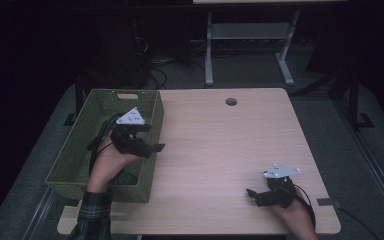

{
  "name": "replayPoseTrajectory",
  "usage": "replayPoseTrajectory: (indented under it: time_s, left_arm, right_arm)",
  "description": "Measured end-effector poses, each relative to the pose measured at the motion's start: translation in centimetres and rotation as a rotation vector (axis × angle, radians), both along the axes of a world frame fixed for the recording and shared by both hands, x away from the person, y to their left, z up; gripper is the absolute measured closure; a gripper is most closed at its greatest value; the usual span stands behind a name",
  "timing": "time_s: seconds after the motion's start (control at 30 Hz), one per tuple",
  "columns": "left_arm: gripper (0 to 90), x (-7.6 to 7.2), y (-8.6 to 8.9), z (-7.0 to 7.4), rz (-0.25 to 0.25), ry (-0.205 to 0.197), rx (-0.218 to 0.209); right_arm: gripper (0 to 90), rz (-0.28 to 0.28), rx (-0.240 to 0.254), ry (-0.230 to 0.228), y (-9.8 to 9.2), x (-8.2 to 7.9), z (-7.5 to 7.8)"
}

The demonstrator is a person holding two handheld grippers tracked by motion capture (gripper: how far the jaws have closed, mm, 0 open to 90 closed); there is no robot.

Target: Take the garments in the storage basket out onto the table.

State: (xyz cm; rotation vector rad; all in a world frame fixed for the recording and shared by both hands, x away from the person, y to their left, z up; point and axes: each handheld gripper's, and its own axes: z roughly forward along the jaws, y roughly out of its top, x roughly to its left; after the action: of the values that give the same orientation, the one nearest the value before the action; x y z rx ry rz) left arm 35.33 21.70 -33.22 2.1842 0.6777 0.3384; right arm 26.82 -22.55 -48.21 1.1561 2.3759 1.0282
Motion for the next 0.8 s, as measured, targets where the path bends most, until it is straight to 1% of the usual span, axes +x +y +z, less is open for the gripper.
replayPoseTrajectory:
  time_s: [0.07, 0.1, 0.17, 0.2, 0.23, 0.3, 0.33, 0.4, 0.43, 0.53, 0.57, 0.63, 0.7, 0.73, 0.77, 0.8]
  left_arm:
    - [14.4, 0.0, 0.5, 0.0, 0.009, -0.002, 0.007]
    - [14.7, 0.1, 1.1, 0.0, 0.023, 0.002, 0.007]
    - [14.7, 0.2, 1.6, 0.0, 0.034, 0.006, 0.014]
    - [14.7, 0.2, 2.0, 0.0, 0.048, 0.008, 0.02]
    - [14.7, 0.2, 2.0, 0.0, 0.048, 0.008, 0.02]
    - [14.9, 0.3, 2.6, 0.0, 0.064, 0.007, 0.024]
    - [15.4, 0.3, 3.3, -0.1, 0.081, 0.007, 0.031]
    - [17.4, 0.3, 3.5, -0.1, 0.089, 0.008, 0.034]
    - [17.9, 0.4, 4.2, -0.2, 0.109, 0.015, 0.039]
    - [20.0, 0.5, 4.7, -0.3, 0.119, 0.021, 0.036]
    - [20.5, 0.6, 5.2, -0.4, 0.13, 0.019, 0.041]
    - [20.9, 0.6, 5.5, -0.5, 0.138, 0.022, 0.043]
    - [22.4, 0.8, 6.2, -0.7, 0.159, 0.02, 0.061]
    - [23.1, 0.8, 6.2, -0.7, 0.159, 0.02, 0.061]
    - [24.5, 0.9, 6.7, -1.0, 0.176, 0.031, 0.076]
    - [25.3, 1.0, 6.9, -1.1, 0.178, 0.029, 0.082]
  right_arm:
    - [7.9, 0.0, 0.0, 0.0, 0.0, 0.0, 0.0]
    - [7.9, 0.001, 0.0, 0.001, 0.0, 0.0, 0.0]
    - [7.9, 0.0, 0.0, 0.0, 0.0, 0.0, 0.0]
    - [7.9, 0.0, 0.001, 0.0, 0.0, 0.0, 0.0]
    - [7.9, 0.0, 0.001, 0.0, 0.0, 0.0, 0.0]
    - [7.9, 0.0, 0.001, 0.001, 0.0, 0.0, 0.0]
    - [7.9, 0.0, 0.001, 0.001, 0.0, 0.0, 0.0]
    - [7.9, -0.001, 0.0, 0.001, 0.0, 0.0, 0.0]
    - [7.9, 0.0, 0.0, 0.001, 0.0, 0.0, 0.0]
    - [7.9, 0.0, 0.001, 0.001, 0.0, 0.0, 0.0]
    - [7.9, 0.0, 0.0, 0.001, 0.0, 0.0, 0.0]
    - [7.9, 0.0, 0.0, 0.001, 0.0, 0.0, 0.0]
    - [7.9, 0.0, 0.001, 0.0, 0.0, 0.0, 0.0]
    - [7.9, 0.0, 0.001, 0.0, 0.0, 0.0, 0.0]
    - [7.9, 0.0, 0.0, 0.001, 0.0, 0.0, 0.0]
    - [7.9, 0.0, 0.001, 0.0, 0.0, 0.0, 0.0]
